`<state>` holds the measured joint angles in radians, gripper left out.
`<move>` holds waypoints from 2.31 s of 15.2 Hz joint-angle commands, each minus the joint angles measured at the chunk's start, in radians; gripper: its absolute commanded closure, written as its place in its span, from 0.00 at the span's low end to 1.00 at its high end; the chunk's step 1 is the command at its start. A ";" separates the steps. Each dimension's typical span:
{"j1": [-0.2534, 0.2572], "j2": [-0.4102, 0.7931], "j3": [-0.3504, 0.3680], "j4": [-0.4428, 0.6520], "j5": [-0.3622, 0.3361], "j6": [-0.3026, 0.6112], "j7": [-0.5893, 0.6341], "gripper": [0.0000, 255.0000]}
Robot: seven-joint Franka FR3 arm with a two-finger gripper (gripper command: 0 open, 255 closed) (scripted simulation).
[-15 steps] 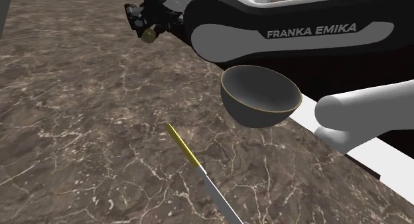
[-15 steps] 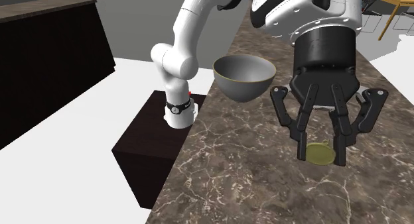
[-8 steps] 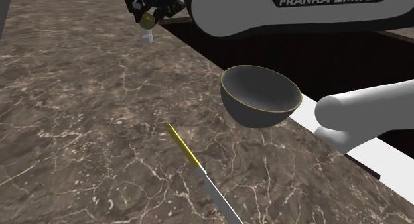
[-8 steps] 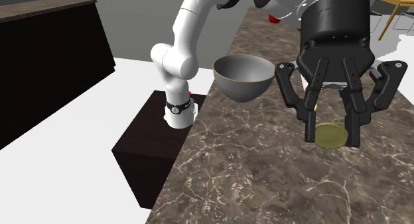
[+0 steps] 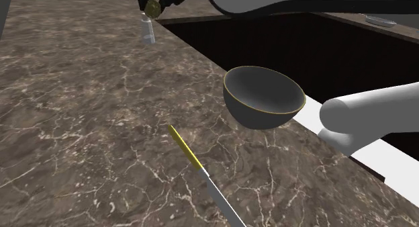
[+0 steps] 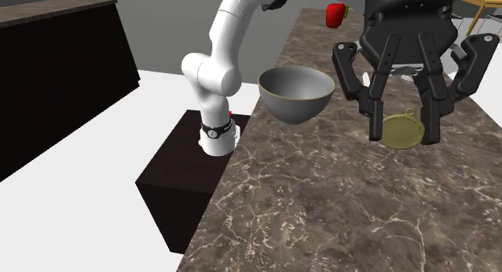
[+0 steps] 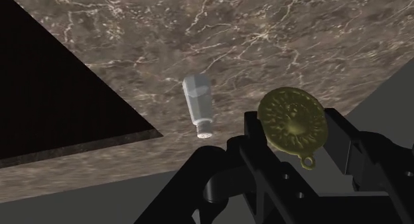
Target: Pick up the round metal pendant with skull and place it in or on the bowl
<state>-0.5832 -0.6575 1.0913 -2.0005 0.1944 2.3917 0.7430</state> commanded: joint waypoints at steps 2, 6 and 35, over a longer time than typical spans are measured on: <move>0.126 -0.078 -0.100 -0.082 0.033 -0.029 -0.014 1.00; 0.275 -0.199 -0.207 -0.192 0.069 -0.080 -0.026 1.00; 0.787 -0.809 -0.339 -0.596 0.148 -0.423 0.071 1.00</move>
<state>0.1976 -1.4596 0.7466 -2.5808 0.3380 1.9618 0.8126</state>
